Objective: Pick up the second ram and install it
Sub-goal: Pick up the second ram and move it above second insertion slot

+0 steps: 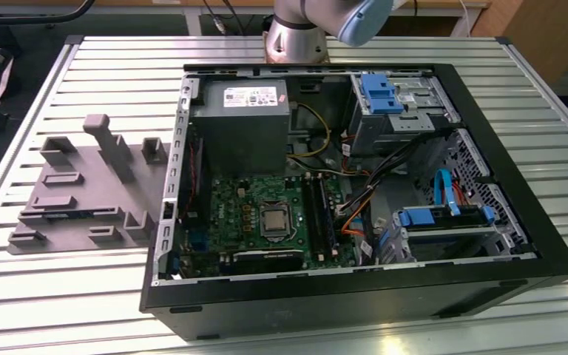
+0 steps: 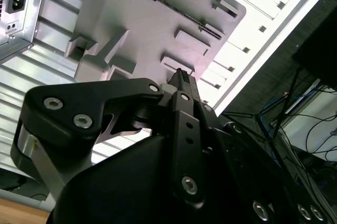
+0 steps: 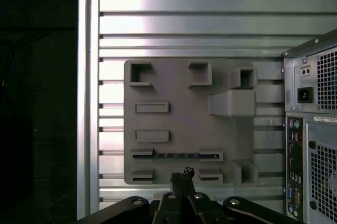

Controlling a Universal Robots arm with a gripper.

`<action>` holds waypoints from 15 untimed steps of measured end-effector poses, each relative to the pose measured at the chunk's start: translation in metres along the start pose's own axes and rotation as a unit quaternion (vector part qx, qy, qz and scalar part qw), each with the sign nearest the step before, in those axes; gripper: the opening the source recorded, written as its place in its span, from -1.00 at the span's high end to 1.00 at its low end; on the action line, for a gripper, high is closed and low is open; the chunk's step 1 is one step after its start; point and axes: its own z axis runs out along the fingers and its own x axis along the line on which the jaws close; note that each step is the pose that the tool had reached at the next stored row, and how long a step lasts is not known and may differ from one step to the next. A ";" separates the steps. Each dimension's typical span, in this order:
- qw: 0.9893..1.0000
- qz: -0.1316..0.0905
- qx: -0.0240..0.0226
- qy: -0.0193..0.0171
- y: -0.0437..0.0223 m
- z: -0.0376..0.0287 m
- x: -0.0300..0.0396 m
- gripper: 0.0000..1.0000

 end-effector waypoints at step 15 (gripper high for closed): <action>0.995 -0.096 -0.001 0.004 -0.0003 0.0005 0.0029 0.79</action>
